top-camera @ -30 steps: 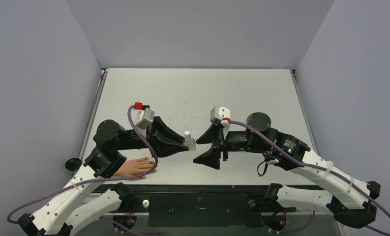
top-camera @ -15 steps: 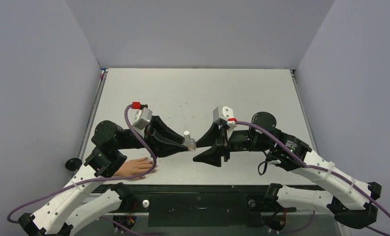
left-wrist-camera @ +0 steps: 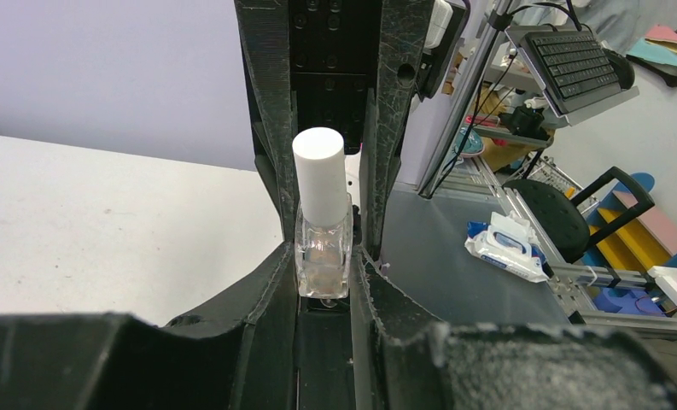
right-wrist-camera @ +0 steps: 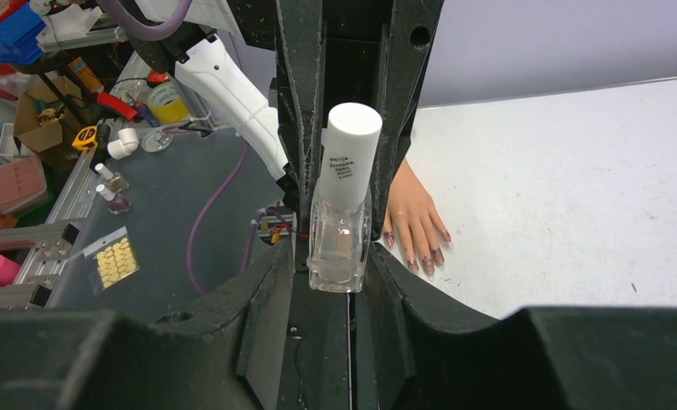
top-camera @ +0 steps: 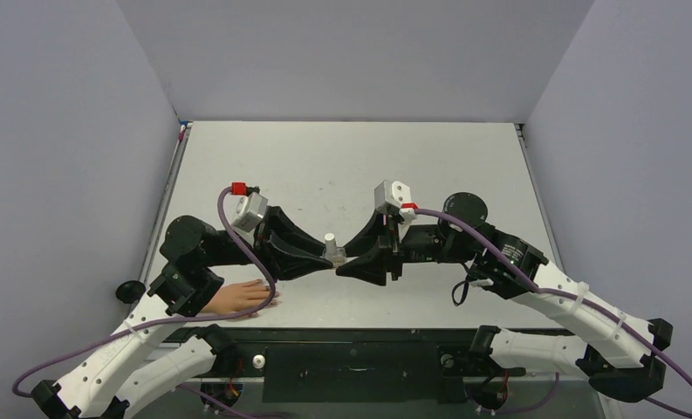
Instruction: Paint the nails
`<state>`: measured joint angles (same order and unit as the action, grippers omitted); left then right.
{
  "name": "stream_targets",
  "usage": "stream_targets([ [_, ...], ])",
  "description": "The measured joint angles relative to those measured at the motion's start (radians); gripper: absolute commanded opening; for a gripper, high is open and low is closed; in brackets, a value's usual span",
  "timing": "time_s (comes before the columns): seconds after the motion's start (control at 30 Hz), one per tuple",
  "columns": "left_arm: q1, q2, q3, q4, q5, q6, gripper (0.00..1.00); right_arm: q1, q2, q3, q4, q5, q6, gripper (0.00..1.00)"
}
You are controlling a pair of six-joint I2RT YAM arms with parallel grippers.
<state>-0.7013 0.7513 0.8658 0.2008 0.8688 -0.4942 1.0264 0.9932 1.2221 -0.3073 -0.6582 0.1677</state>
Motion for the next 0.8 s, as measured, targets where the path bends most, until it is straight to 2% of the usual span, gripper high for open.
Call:
stream_targets([
  [0.4, 0.001, -0.012, -0.003, 0.013, -0.005, 0.002, 0.00, 0.000, 0.013, 0.002, 0.037, 0.001, 0.009, 0.12],
  [0.5, 0.001, -0.014, -0.005, 0.014, -0.010, 0.002, 0.00, 0.000, 0.018, 0.002, 0.045, 0.000, 0.011, 0.00],
  [0.63, 0.003, -0.019, -0.009, 0.015, -0.016, 0.003, 0.00, 0.000, 0.020, 0.002, 0.052, 0.000, 0.018, 0.00],
  [0.7, 0.003, -0.020, -0.009, 0.019, -0.021, 0.003, 0.05, -0.004, 0.020, 0.002, 0.055, -0.001, 0.021, 0.00],
  [0.8, 0.003, -0.021, -0.009, 0.019, -0.025, 0.005, 0.22, -0.005, 0.020, 0.002, 0.060, -0.001, 0.022, 0.00],
])
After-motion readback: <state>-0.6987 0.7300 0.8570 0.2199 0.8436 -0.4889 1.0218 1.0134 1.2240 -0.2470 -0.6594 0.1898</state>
